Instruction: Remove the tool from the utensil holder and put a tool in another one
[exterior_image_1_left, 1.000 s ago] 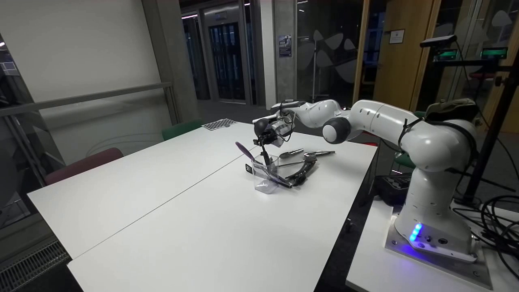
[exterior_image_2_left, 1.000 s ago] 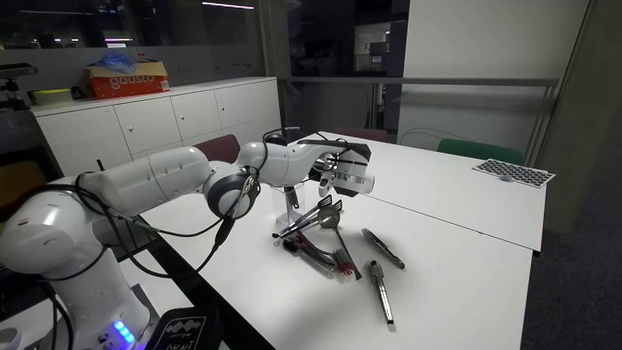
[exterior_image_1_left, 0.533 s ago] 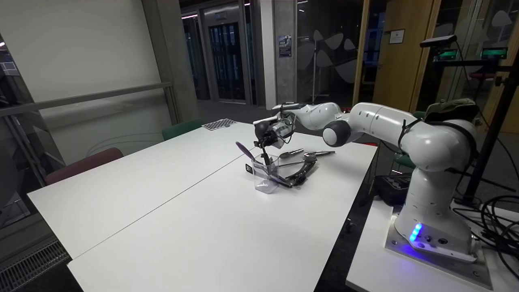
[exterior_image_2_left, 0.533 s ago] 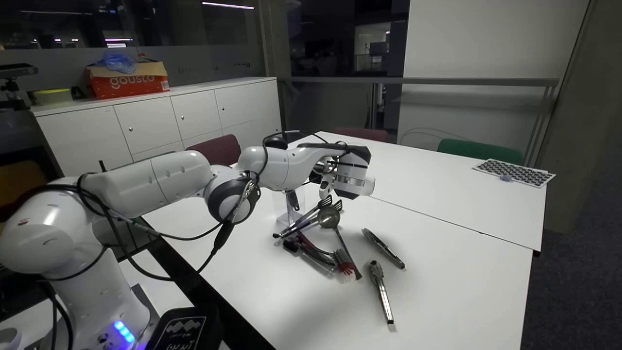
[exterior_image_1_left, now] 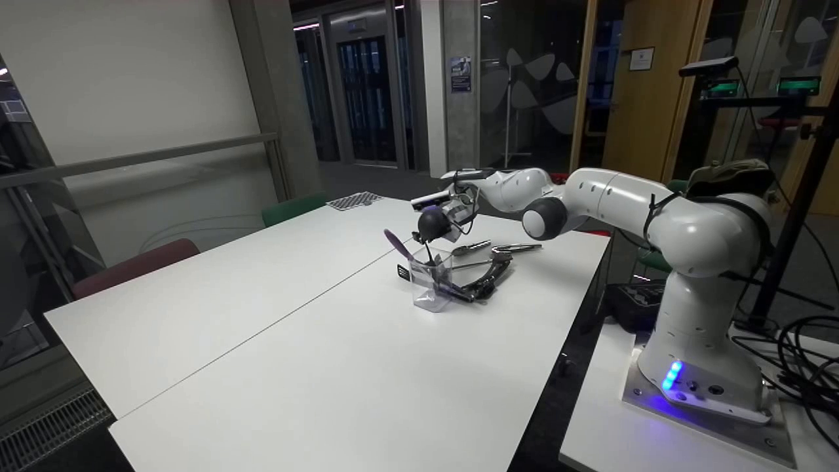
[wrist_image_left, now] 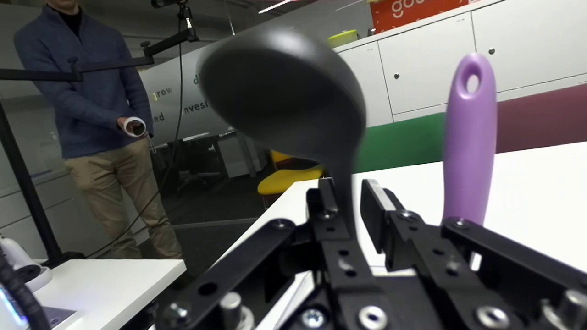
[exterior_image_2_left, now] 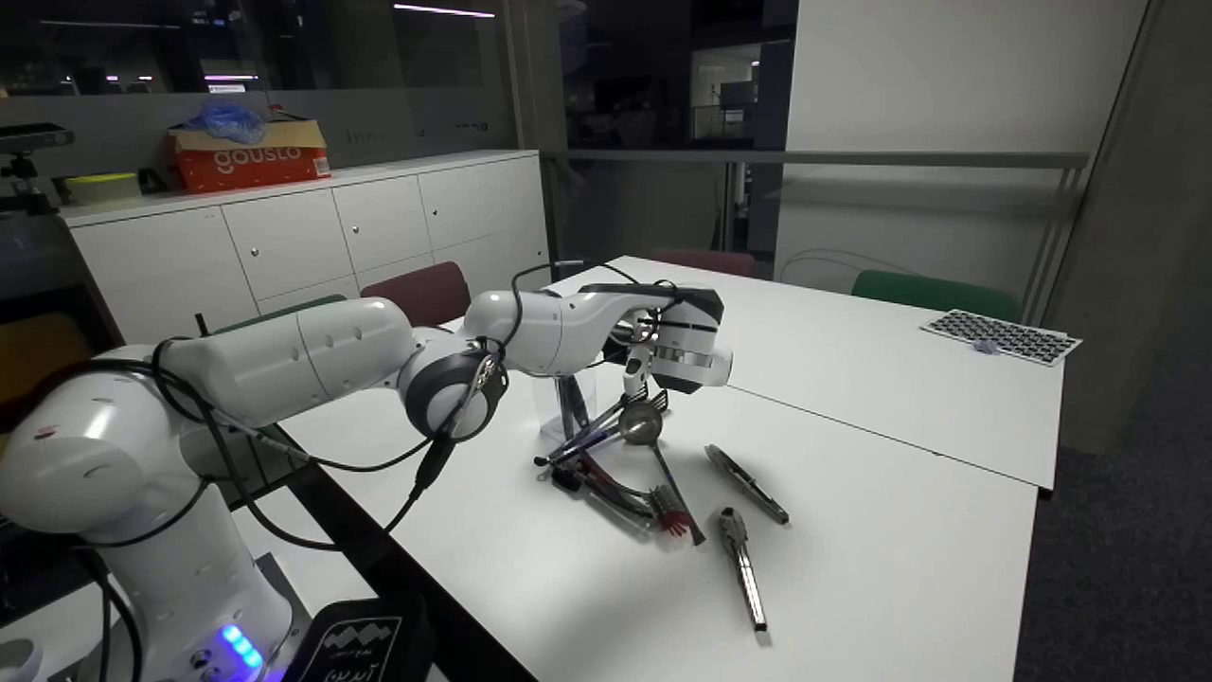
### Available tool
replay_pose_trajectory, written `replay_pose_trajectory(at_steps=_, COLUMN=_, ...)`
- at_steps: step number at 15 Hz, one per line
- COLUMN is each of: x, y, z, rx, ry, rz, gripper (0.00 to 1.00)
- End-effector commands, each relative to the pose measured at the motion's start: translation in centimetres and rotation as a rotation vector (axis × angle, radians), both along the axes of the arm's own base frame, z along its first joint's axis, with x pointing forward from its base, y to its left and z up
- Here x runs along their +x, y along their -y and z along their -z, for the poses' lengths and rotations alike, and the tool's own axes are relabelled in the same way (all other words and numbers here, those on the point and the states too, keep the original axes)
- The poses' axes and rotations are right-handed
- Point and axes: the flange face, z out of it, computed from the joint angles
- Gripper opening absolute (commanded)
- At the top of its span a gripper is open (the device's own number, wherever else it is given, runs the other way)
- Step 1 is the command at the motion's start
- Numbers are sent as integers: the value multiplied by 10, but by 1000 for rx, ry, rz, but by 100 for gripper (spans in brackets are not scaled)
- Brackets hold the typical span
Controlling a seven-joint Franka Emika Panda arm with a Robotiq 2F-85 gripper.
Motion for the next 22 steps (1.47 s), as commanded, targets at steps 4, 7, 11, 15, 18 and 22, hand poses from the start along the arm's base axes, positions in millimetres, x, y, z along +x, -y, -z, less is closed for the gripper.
replay_pose_trajectory(at_steps=4, x=0, y=2, z=-7, rx=-34, ry=-4, rz=-14, gripper=78)
replay_pose_trajectory(at_steps=7, x=2, y=2, z=-9, rx=-55, ry=11, rz=-11, gripper=99)
replay_pose_trajectory(at_steps=11, x=8, y=8, z=-34, rx=-198, ry=112, rz=-27, gripper=100)
replay_pose_trajectory(at_steps=15, x=10, y=29, z=-86, rx=-366, ry=233, rz=-60, gripper=100)
replay_pose_trajectory(at_steps=18, x=7, y=42, z=-136, rx=-494, ry=329, rz=-90, gripper=100)
replay_pose_trajectory(at_steps=22, x=-5, y=73, z=-207, rx=-658, ry=425, rz=-115, gripper=100)
